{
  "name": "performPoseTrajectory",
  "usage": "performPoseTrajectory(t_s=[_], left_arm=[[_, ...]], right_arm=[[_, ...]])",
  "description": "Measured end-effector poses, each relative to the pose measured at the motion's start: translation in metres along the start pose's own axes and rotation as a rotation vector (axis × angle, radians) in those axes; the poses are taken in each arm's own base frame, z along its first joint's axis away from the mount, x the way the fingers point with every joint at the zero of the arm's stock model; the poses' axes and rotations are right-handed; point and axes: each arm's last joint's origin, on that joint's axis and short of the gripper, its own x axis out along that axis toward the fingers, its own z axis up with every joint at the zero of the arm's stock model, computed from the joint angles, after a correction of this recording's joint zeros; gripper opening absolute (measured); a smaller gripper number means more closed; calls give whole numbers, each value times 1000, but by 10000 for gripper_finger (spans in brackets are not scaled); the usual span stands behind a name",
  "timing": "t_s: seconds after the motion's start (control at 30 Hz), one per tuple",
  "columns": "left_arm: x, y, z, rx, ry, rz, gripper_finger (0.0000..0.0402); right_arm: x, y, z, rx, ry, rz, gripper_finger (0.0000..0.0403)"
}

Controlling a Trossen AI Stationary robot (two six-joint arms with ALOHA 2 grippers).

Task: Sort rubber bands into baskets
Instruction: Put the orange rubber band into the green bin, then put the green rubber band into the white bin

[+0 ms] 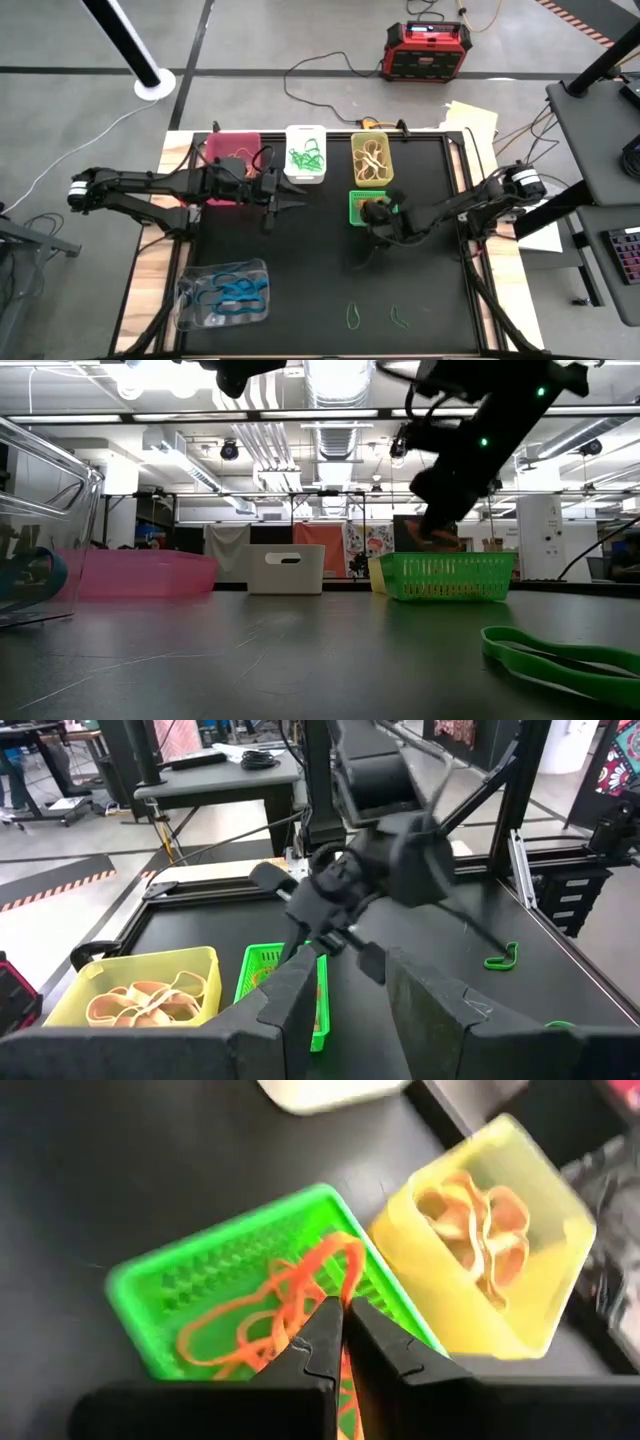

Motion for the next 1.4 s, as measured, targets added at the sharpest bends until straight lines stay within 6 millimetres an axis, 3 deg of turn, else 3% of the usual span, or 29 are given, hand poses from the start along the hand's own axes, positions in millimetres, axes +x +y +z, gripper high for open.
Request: performPoseTrajectory(t_s=[0.3, 0.7, 0.93, 1.13, 1.4], left_arm=[[6, 0, -4, 2, 21, -2, 107], [27, -10, -21, -50, 129, -59, 107], [49, -43, -19, -81, 167, -215, 107], [74, -71, -1, -47, 293, -247, 107], [105, -123, -14, 50, 492, -364, 107]], right_arm=[[8, -24, -4, 196, 41, 71, 58], [-24, -45, 5, 181, -56, 156, 145], [-60, -51, 9, -5, -166, 366, 167], [-84, -50, 9, 36, -209, 574, 171], [-104, -30, 1, 15, -246, 670, 167]])
